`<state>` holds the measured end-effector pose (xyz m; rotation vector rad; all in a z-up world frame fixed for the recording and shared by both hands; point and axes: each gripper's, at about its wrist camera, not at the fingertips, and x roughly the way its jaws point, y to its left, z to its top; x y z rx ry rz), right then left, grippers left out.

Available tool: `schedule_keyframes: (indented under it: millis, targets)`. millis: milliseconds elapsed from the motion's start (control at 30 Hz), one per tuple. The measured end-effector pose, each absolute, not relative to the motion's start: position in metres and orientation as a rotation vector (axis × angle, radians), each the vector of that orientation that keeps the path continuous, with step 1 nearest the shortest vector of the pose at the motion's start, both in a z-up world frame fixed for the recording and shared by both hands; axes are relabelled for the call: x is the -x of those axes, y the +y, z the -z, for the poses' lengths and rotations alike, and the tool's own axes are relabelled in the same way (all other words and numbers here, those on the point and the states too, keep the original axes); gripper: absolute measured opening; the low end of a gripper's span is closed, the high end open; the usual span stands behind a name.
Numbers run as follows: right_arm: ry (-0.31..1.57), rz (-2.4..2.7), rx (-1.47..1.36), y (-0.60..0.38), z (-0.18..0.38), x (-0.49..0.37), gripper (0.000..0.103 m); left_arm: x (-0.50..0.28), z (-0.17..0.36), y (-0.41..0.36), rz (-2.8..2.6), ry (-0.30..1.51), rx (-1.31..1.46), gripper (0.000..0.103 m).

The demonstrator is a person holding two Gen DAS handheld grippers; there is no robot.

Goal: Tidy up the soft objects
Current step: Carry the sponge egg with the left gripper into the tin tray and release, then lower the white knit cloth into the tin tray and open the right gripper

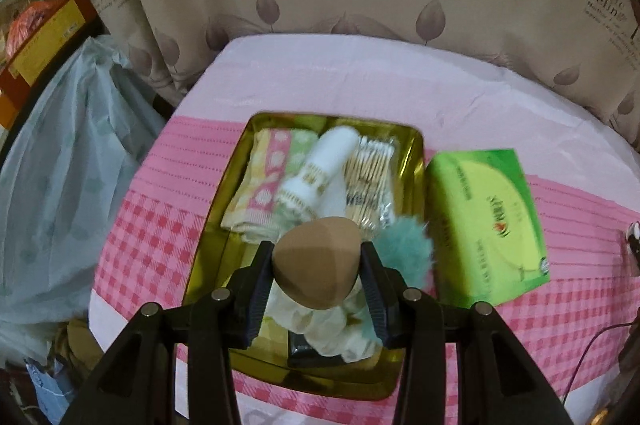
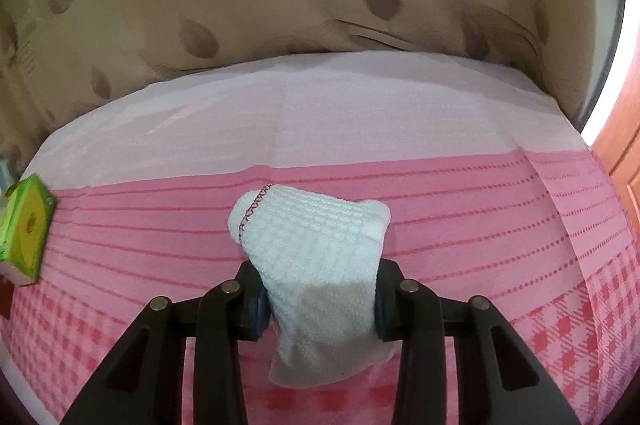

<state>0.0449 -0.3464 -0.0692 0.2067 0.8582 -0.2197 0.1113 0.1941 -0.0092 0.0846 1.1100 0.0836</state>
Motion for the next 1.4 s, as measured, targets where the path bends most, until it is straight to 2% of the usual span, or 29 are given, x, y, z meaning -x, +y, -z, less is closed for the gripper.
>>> schedule_keyframes:
  millis: [333,600,700,800,1400]
  targets:
    - [0.818,-0.046,-0.099,-0.220,0.020,-0.076,0.036,-0.098,0.042,0.215,-0.070,1.095,-0.058,0.046]
    - [0.806,-0.274,0.002,-0.099,-0.001,-0.099,0.036,-0.085,0.042,0.224,-0.051,1.047,-0.068,0.049]
    - [0.808,-0.333,0.022,-0.066,-0.005,-0.106,0.036,-0.076,0.036,0.226,-0.040,1.015,-0.093,0.056]
    - [0.807,-0.388,0.047,-0.033,-0.008,-0.115,0.035,-0.064,0.026,0.228,-0.030,0.970,-0.115,0.057]
    - [0.889,-0.532,0.185,0.114,0.017,-0.146,0.036,-0.029,0.005,0.274,-0.220,0.902,-0.090,0.058]
